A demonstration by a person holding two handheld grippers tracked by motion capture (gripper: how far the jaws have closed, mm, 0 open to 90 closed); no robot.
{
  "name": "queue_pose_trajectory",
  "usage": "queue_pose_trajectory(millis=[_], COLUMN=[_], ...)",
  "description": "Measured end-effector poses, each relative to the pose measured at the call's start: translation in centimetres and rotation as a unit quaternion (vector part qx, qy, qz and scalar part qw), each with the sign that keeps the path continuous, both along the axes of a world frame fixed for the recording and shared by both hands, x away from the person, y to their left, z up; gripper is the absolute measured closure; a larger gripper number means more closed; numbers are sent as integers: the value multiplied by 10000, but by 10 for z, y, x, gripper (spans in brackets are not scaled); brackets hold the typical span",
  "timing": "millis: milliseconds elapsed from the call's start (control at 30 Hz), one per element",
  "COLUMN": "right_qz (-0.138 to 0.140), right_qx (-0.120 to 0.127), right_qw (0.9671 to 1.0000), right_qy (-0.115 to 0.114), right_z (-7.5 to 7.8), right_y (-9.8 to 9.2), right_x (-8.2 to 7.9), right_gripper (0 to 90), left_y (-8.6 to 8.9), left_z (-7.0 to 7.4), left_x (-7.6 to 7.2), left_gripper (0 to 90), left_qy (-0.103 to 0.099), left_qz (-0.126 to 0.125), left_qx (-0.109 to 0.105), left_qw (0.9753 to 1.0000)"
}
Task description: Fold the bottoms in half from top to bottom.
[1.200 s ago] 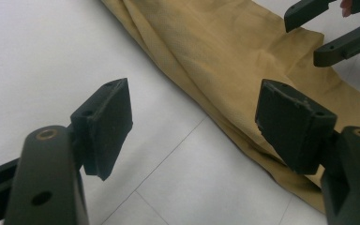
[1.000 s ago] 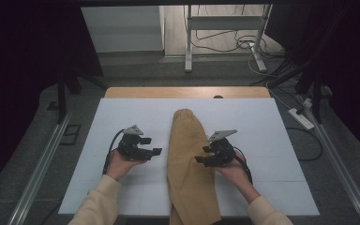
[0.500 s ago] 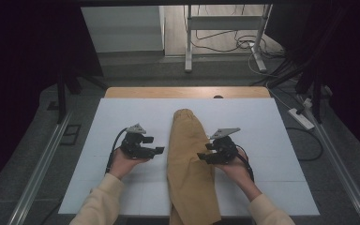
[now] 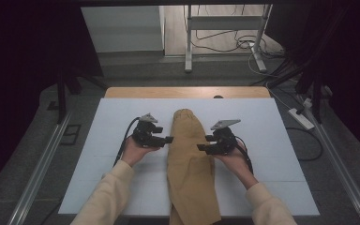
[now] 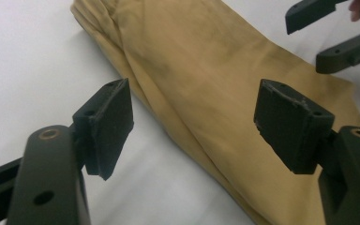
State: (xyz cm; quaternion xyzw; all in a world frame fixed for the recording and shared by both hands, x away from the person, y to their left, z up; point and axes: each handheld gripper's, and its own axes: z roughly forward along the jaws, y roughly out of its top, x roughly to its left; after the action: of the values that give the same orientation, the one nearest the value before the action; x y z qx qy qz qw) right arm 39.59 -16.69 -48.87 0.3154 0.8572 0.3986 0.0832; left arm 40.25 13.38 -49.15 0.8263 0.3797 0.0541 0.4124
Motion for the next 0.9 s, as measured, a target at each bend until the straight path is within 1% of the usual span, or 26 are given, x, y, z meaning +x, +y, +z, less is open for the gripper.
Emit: queue_pose_trajectory(millis=[167, 300, 433, 567, 633, 700, 767, 900], right_qz=[-177, -298, -368, -450, -485, -503, -530, -560], right_qx=[-70, -60, -8, -5, -11, -28, -60, -77], right_qw=[9998, 9994, 9992, 9988, 9986, 9984, 9983, 9982], right_qy=[70, 133, 161, 196, 226, 269, 245, 197], right_z=[0, -3, -5, -11, -14, -16, -16, -13], right_y=[1, 2, 5, 9, 10, 11, 12, 14], right_x=[14, 26, 38, 50, 54, 58, 61, 68], right_gripper=[424, 424, 424, 424, 424, 424, 424, 424], left_y=[-3, -6, -7, -8, -7, -6, -6, -7], left_z=[-2, -6, -12, -14, -15, -15, -16, -20], left_x=[17, 27, 36, 43, 45, 48, 51, 56], left_gripper=[278, 276, 275, 275, 274, 271, 272, 271], left_qy=[82, 132, 204, 260, 265, 279, 308, 345], left_qz=[89, 129, 182, 236, 203, 243, 277, 320], left_qx=[13, 79, 63, 98, 69, 33, 0, 29], left_qw=[9999, 9998, 9996, 9993, 9994, 9993, 9991, 9989])
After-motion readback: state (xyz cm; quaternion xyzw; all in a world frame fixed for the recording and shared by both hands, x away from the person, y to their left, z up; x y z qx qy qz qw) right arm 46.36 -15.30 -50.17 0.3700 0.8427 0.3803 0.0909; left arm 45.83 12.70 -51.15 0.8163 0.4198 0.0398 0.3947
